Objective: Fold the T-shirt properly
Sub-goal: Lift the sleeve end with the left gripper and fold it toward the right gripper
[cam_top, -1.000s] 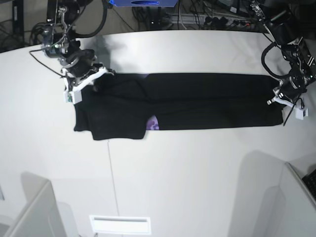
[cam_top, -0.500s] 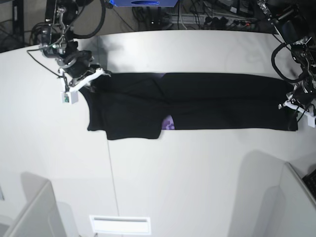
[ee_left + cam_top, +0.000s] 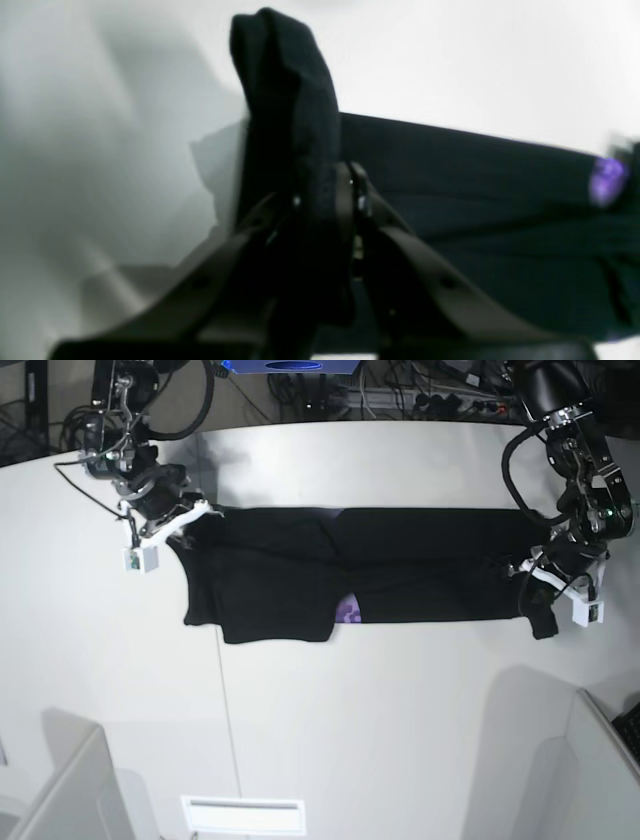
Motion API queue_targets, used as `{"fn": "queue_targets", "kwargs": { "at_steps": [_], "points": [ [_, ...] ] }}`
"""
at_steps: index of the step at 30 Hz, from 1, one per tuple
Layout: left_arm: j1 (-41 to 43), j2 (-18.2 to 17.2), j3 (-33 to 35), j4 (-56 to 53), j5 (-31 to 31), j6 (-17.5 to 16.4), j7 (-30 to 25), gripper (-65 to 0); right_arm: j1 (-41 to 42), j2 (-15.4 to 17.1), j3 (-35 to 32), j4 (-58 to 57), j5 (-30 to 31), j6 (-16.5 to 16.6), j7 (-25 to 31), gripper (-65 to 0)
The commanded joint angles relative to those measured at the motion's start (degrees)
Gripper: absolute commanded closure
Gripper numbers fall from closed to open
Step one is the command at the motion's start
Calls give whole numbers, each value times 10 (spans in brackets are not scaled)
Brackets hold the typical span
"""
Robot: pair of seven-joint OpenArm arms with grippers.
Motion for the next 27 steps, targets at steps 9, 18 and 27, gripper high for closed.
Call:
{"fn": "queue_targets", "kwargs": {
  "at_steps": [9,18,27],
  "points": [
    [-14,53,109,34,-4,34,-1,0,2,4,3,10,6,1,11,0],
    [-21,72,194,30,-3,59,-3,0,2,4,3,10,6,0,12,0],
    [-28,102,212,1,-3,59,-4,0,2,4,3,10,6,0,12,0]
  ]
}}
